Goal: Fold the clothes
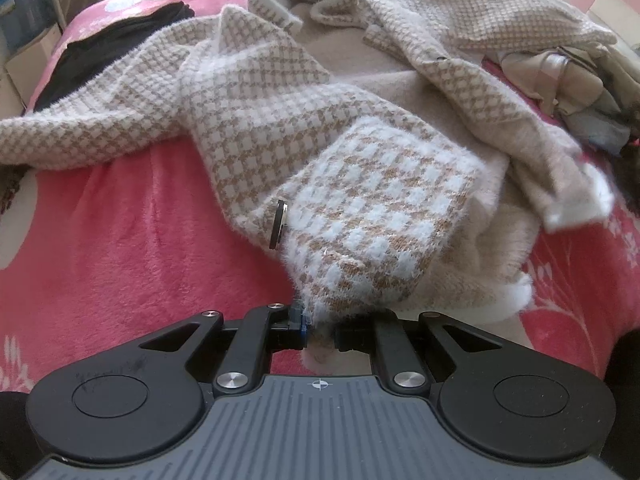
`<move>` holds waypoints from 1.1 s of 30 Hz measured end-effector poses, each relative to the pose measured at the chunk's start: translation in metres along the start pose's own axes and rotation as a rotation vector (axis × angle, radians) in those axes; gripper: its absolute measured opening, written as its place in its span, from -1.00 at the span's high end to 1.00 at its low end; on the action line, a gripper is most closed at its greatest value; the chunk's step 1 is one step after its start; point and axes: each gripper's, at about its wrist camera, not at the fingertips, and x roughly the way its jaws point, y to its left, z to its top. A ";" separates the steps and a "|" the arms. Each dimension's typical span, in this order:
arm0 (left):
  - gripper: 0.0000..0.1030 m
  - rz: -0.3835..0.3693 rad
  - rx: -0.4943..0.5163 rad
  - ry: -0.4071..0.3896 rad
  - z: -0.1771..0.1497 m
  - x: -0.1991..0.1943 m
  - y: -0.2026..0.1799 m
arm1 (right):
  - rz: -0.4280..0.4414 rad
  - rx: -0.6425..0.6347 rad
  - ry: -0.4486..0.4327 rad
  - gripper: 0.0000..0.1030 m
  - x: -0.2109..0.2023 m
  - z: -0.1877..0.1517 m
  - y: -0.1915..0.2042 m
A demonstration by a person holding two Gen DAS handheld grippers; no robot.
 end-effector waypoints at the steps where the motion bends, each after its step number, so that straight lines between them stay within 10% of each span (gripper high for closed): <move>1: 0.82 -0.004 0.002 0.004 0.000 0.003 0.001 | 0.018 -0.001 -0.006 0.00 -0.016 -0.001 -0.006; 7: 0.82 -0.006 -0.002 0.013 0.000 0.010 0.004 | 0.013 -0.035 0.154 -0.33 -0.069 -0.048 -0.030; 13: 0.82 -0.005 -0.010 0.000 0.000 0.006 0.003 | -0.130 -0.100 0.372 -0.40 -0.008 -0.106 -0.040; 16: 0.82 -0.011 -0.012 -0.033 -0.002 -0.006 0.001 | -0.141 -0.246 0.344 -0.27 0.015 -0.125 -0.020; 18: 0.82 -0.006 -0.013 -0.062 -0.005 -0.014 -0.002 | -0.131 -0.324 0.322 0.51 0.016 -0.133 -0.006; 20: 0.83 -0.003 -0.021 -0.091 -0.006 -0.023 -0.004 | -0.118 -0.373 0.302 0.89 0.011 -0.140 0.007; 33: 0.85 -0.027 -0.123 -0.276 -0.002 -0.114 0.021 | 0.008 -0.576 0.034 0.94 -0.085 -0.071 0.097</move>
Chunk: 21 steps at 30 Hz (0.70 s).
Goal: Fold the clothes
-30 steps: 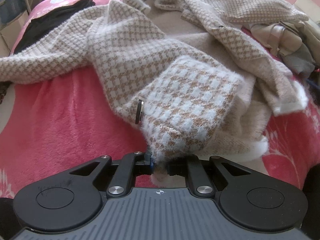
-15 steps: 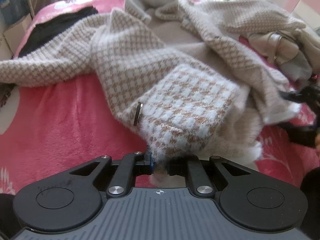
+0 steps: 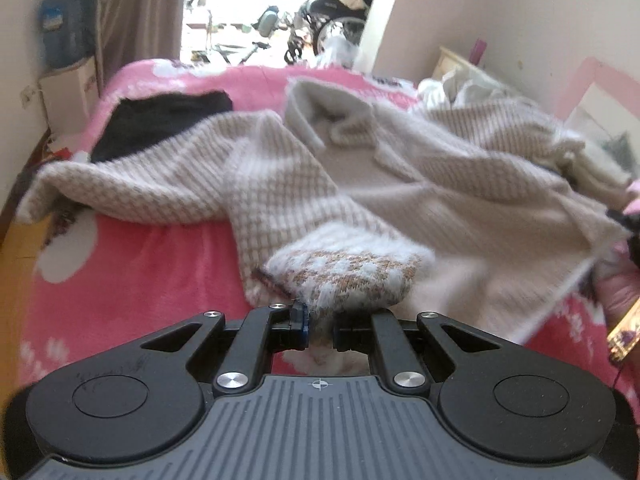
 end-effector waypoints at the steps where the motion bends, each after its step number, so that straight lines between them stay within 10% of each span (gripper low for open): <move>1: 0.85 0.013 -0.003 -0.014 0.002 -0.006 0.005 | -0.021 -0.005 0.001 0.94 -0.007 0.005 -0.005; 10: 0.85 0.081 0.012 0.064 -0.004 -0.003 0.031 | -0.395 -0.099 0.233 0.89 0.020 -0.015 -0.077; 13: 0.85 0.073 0.048 0.085 -0.012 0.000 0.025 | -0.515 -0.147 0.266 0.52 -0.004 -0.032 -0.074; 16: 0.85 0.052 0.084 0.073 -0.014 -0.004 0.021 | -0.520 -0.309 0.190 0.52 -0.052 -0.043 -0.036; 21: 0.85 0.020 0.101 0.060 -0.014 -0.010 0.020 | -0.237 -0.700 0.051 0.39 -0.100 -0.075 0.060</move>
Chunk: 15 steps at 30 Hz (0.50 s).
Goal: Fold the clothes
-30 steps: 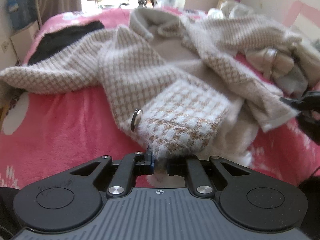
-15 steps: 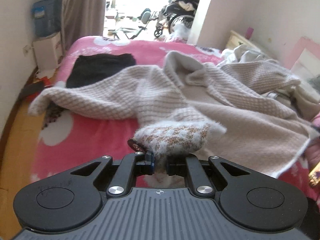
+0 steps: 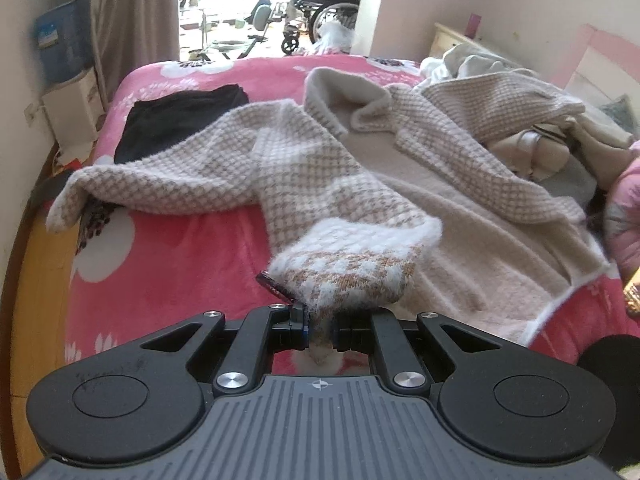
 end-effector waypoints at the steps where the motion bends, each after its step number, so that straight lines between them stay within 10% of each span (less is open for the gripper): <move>1: 0.85 -0.005 0.002 0.002 -0.001 0.000 0.000 | 0.069 -0.095 -0.004 0.37 -0.005 0.001 0.024; 7: 0.85 -0.012 0.014 -0.006 -0.013 -0.004 -0.007 | 0.538 -0.552 0.215 0.17 0.029 -0.044 0.159; 13: 0.85 -0.003 -0.011 -0.028 -0.017 -0.007 -0.004 | 0.475 -0.937 0.379 0.06 0.080 -0.131 0.245; 15: 0.85 -0.002 -0.015 -0.032 -0.018 -0.008 -0.003 | 0.412 -0.888 0.416 0.93 0.102 -0.146 0.247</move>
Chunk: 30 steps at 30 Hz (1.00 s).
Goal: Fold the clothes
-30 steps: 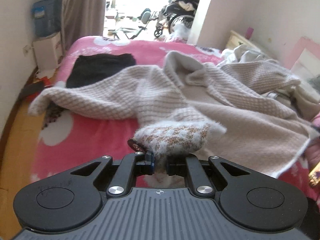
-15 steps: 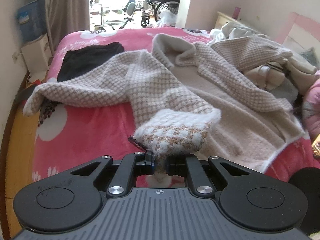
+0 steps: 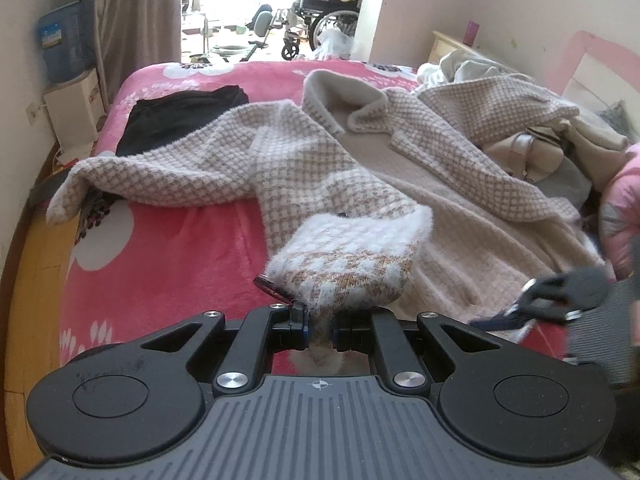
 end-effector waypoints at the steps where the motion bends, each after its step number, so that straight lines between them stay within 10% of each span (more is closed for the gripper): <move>1: 0.85 0.000 0.004 -0.005 0.001 -0.001 -0.001 | 0.034 0.061 -0.004 0.94 0.000 -0.003 -0.001; 8: 0.85 -0.088 0.046 -0.073 0.018 -0.009 -0.017 | 0.199 0.231 -0.121 0.94 -0.045 -0.037 0.025; 15: 0.83 -0.263 0.277 0.110 -0.004 0.038 -0.080 | 0.267 0.508 0.005 0.70 -0.029 -0.063 0.009; 18: 0.79 -0.297 0.371 0.188 -0.023 0.052 -0.098 | 0.353 0.636 -0.003 0.22 -0.054 -0.080 -0.008; 24: 0.51 -0.343 0.384 0.224 -0.035 0.058 -0.100 | 0.378 0.968 -0.130 0.17 -0.095 -0.126 -0.075; 30: 0.37 -0.372 0.382 0.171 -0.029 0.051 -0.097 | 0.570 1.364 -0.231 0.01 -0.044 -0.128 -0.141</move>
